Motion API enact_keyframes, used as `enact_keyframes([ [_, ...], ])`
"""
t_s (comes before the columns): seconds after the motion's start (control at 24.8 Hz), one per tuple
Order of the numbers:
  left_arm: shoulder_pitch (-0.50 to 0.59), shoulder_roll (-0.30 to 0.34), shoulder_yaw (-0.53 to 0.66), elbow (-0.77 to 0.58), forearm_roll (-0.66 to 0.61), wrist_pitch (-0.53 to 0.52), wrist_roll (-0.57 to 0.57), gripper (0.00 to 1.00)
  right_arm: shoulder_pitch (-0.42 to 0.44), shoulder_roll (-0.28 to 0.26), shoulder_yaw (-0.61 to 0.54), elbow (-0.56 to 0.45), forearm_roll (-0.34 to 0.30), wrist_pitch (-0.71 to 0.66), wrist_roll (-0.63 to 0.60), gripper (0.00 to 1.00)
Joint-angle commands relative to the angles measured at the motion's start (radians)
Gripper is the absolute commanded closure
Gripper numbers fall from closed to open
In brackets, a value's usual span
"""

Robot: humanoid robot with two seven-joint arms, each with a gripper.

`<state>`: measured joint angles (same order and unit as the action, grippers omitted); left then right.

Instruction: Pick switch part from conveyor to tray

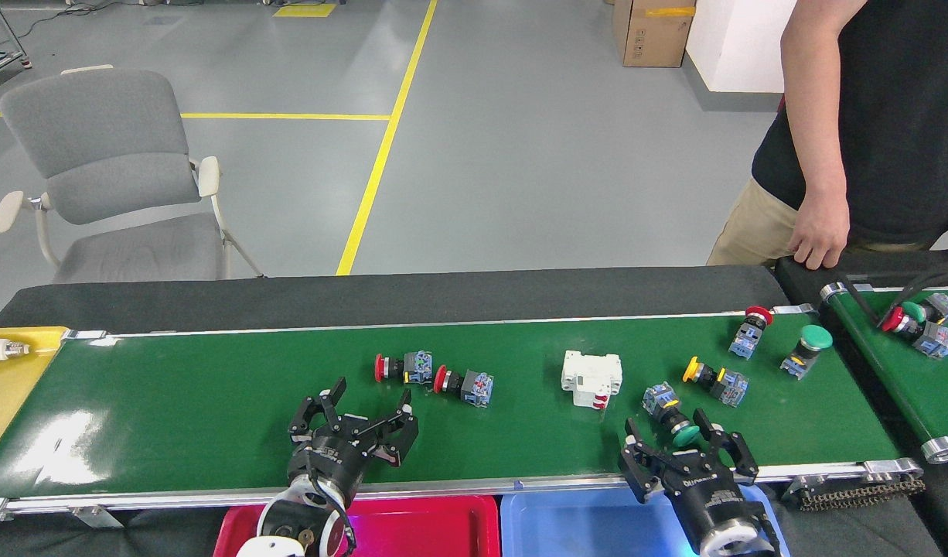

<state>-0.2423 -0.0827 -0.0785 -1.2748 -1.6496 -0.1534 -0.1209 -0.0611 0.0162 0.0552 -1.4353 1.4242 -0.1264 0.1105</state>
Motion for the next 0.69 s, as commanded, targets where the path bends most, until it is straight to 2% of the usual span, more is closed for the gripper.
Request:
enact_keyframes([
  [0.0,-0.022,0.003,0.002,0.002,0.004,0.003,0.004,0.00,-0.028,-0.009,0.014,-0.004,0.001,0.004,0.011,0.69],
  [0.16,-0.034,0.003,0.003,0.045,0.005,0.003,0.006,0.00,-0.028,-0.022,0.025,-0.002,-0.002,-0.012,0.017,0.84],
  [0.36,-0.072,0.009,0.034,0.103,0.005,0.001,0.010,0.00,-0.020,-0.045,0.094,-0.024,-0.007,-0.073,0.008,0.88],
  [0.4,-0.080,0.012,0.042,0.110,0.005,0.001,0.010,0.00,-0.017,-0.047,0.109,-0.043,-0.008,-0.121,0.003,0.88],
  [0.57,-0.106,0.020,0.074,0.155,0.005,0.001,0.012,0.00,0.026,-0.050,0.138,-0.128,-0.011,-0.476,-0.023,0.87],
  [0.65,-0.118,0.021,0.085,0.167,0.005,0.003,0.012,0.00,0.037,-0.044,0.184,-0.148,-0.010,-0.587,-0.021,0.82],
])
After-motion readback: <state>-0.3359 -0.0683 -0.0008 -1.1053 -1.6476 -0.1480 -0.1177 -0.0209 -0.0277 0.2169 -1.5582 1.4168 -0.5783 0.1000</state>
